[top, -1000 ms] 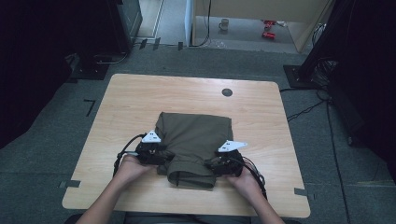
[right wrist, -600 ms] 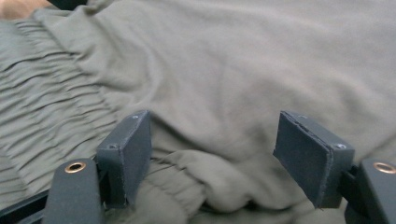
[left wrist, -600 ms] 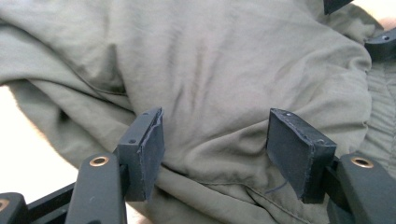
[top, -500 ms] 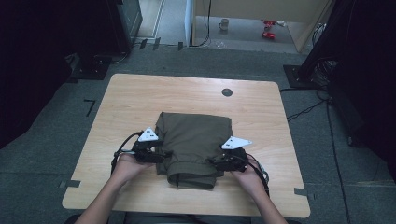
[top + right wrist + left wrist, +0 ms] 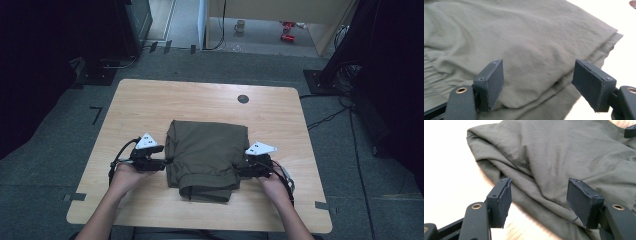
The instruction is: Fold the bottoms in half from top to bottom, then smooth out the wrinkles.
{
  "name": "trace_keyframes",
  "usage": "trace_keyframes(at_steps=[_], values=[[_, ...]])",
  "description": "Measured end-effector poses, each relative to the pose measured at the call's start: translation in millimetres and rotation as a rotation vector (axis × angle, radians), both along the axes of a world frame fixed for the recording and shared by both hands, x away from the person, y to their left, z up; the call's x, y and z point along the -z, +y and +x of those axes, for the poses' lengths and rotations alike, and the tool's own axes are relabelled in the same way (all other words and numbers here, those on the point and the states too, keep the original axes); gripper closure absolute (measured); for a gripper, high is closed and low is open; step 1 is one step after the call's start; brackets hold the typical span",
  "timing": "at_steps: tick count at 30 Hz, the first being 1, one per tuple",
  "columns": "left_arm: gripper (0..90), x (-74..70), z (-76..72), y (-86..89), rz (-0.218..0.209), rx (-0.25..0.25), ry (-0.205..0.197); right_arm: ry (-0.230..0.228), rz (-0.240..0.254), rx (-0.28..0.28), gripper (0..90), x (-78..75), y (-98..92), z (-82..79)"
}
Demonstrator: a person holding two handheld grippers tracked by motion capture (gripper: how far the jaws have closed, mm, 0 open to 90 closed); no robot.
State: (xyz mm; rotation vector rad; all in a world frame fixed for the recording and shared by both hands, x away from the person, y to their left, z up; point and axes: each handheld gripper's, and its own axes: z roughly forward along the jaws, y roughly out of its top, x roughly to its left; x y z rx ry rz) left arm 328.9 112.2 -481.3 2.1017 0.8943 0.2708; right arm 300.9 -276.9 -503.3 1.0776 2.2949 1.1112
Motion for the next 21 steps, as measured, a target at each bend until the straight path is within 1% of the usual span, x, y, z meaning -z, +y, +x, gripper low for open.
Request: trace_keyframes(at_steps=[3, 4, 5, 7, 10, 13, 16, 21], values=[[36.7, -0.4, 2.2, 4.7, 0.003, -0.012, -0.001, -0.008, 0.002, 0.022, 24.6, 1.1, -5.5, 2.8], [36.3, -0.1, 3.1, 6.5, 0.005, -0.015, -0.002, -0.004, 0.003, 0.031, 24.6, 1.2, -7.4, 3.8], [36.0, 0.4, 4.2, 8.3, 0.008, -0.02, 0.0, 0.006, -0.007, 0.033, 24.6, 1.0, -9.2, 5.3], [35.9, 1.6, 6.2, 12.0, 0.013, -0.032, 0.006, 0.0, -0.027, 0.045, 24.6, 1.2, -13.9, 8.2], [35.9, 2.9, 8.8, 18.1, 0.017, -0.053, 0.005, 0.013, -0.007, 0.067, 24.7, 1.3, -22.5, 11.9], [35.9, 4.0, 10.8, 24.6, 0.019, -0.075, -0.002, 0.015, -0.011, 0.089, 24.7, 1.4, -30.6, 14.3], [35.8, 5.3, 12.1, 31.1, 0.023, -0.097, -0.008, 0.016, -0.002, 0.115, 24.7, 0.9, -39.6, 16.2], [35.8, 7.3, 15.0, 40.9, 0.024, -0.128, -0.002, 0.013, 0.004, 0.157, 24.7, 0.3, -53.9, 18.0]])
